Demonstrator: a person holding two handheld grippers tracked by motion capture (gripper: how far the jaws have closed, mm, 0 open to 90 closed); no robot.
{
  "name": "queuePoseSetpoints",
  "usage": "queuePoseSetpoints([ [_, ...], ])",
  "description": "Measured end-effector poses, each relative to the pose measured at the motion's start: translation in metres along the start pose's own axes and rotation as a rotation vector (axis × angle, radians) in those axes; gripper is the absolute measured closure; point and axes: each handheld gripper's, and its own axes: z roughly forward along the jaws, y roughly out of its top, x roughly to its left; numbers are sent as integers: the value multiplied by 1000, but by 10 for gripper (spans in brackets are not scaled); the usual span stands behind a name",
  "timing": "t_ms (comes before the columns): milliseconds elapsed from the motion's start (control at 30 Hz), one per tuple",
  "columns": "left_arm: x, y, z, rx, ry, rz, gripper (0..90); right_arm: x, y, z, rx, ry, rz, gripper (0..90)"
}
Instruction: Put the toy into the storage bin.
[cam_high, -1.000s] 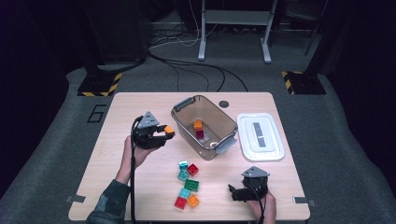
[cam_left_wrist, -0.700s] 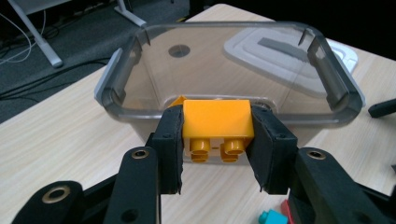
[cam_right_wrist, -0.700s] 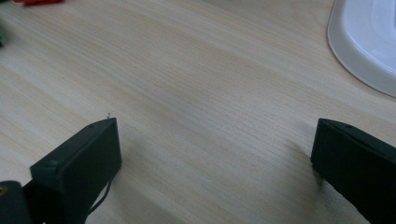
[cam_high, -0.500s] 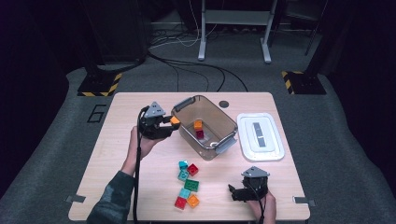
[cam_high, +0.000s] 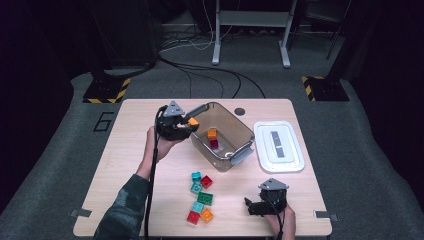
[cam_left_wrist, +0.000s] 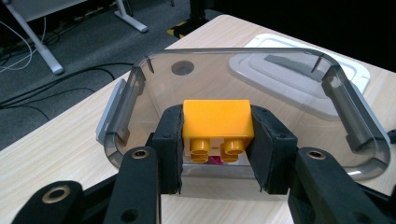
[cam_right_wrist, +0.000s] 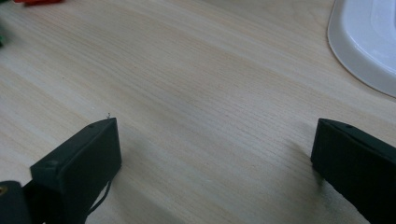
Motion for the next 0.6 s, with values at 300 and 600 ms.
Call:
queuePoseSetpoints([
  [300, 5, 6, 16, 24, 8, 4, 587, 0, 0, 0, -2, -1, 4, 7],
  [600, 7, 12, 31, 49, 19, 12, 587, 0, 0, 0, -2, -1, 4, 8],
])
